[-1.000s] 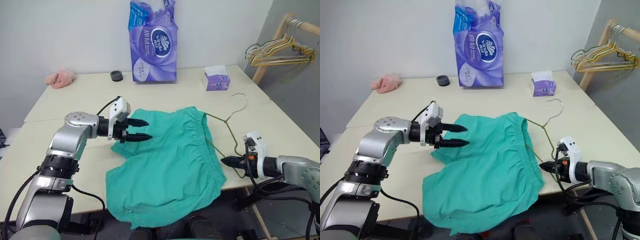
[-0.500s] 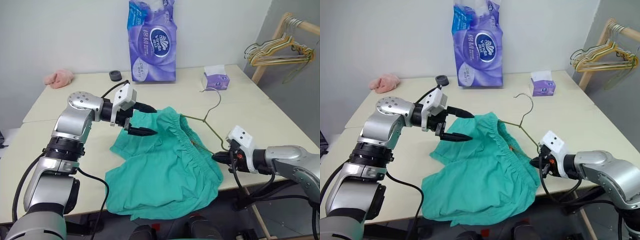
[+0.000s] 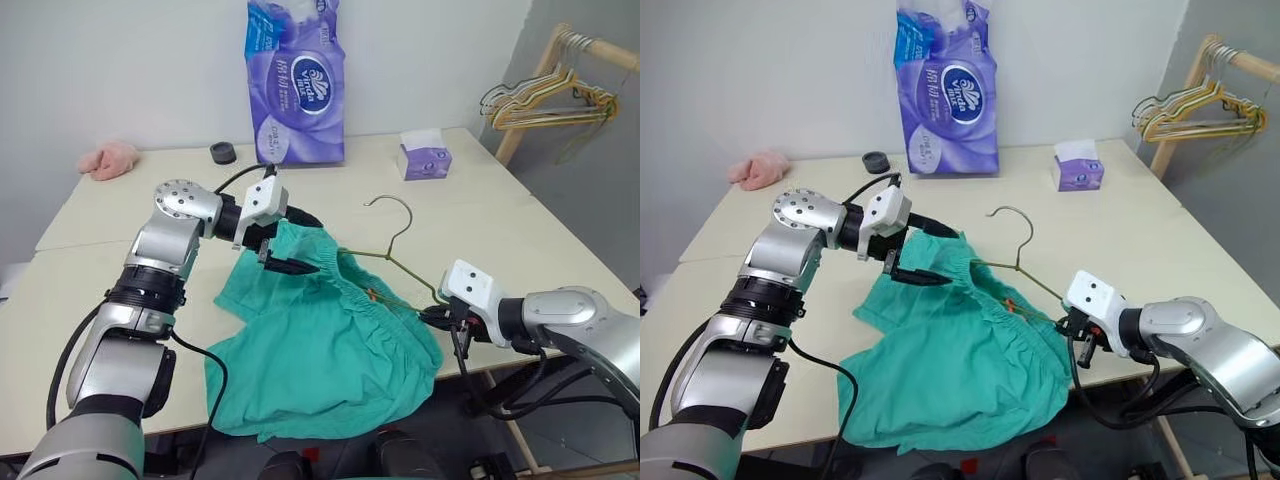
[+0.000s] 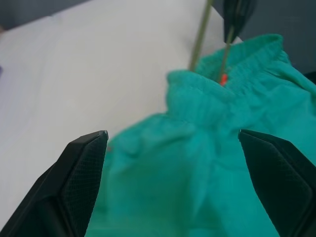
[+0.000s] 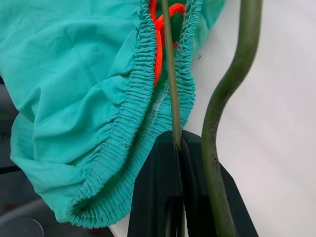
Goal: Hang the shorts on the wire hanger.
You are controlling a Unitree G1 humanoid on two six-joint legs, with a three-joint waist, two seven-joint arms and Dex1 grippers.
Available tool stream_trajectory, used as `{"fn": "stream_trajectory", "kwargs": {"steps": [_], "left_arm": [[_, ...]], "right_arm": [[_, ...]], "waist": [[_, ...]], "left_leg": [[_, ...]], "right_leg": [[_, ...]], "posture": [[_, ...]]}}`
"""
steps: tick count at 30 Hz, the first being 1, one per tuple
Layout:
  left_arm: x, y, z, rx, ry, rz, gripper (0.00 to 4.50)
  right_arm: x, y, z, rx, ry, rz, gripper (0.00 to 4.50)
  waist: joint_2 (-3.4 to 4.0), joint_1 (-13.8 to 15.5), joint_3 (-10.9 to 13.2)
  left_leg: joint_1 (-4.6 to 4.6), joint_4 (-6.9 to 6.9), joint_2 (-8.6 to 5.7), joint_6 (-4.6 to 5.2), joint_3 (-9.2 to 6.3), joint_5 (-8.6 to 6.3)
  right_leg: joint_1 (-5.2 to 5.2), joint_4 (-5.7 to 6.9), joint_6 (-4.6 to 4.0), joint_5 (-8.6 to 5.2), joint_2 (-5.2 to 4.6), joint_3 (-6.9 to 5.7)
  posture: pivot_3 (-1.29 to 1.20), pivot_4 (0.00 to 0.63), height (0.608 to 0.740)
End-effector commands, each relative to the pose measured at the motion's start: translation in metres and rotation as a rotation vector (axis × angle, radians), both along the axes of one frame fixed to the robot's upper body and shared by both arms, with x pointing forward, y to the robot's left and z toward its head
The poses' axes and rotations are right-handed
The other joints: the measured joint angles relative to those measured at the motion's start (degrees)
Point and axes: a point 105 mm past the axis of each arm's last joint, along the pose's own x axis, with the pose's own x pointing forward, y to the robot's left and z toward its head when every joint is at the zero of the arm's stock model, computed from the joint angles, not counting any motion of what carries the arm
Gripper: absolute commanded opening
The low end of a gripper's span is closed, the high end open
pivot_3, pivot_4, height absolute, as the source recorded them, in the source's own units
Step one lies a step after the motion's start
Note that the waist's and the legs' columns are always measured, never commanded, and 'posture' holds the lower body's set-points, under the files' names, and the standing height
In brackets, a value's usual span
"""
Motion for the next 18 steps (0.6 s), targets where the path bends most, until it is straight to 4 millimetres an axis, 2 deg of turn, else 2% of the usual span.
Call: {"fn": "stream_trajectory", "kwargs": {"steps": [1,9,12,18], "left_arm": [[-0.006,0.002,-0.009,0.085,-0.006,-0.035,4.49],[0.003,-0.009,-0.026,0.113,-0.025,-0.022,4.49],[0.002,-0.011,-0.028,0.098,0.002,-0.030,3.92],[-0.004,-0.011,-0.034,0.100,0.042,-0.051,2.10]], "right_arm": [[-0.001,0.005,0.012,-0.004,-0.068,0.050,0.00],[-0.003,0.016,0.018,-0.012,-0.113,0.125,0.00],[-0.003,0.018,0.020,-0.018,-0.128,0.142,0.00],[-0.005,0.020,0.022,-0.037,-0.164,0.179,0.00]], "waist": [[0.00,0.0,0.0],[-0.01,0.3,0.0],[-0.01,0.2,0.0],[-0.01,0.1,0.0]], "left_leg": [[0.00,0.00,0.00,0.00,0.00,0.00],[0.00,0.02,0.00,0.00,-0.01,0.00],[-0.01,0.02,0.00,0.00,-0.01,0.00],[-0.01,0.01,0.00,0.00,-0.01,0.00]], "right_leg": [[0.00,0.00,0.00,0.00,0.00,0.00],[0.01,-0.02,-0.03,0.02,-0.01,-0.02],[0.01,-0.02,-0.03,0.02,-0.01,-0.02],[0.00,-0.01,-0.04,0.02,-0.01,-0.02]], "posture": [[-0.21,0.039,0.740],[-0.21,0.040,0.740],[-0.21,0.040,0.740],[-0.22,0.040,0.740]]}}
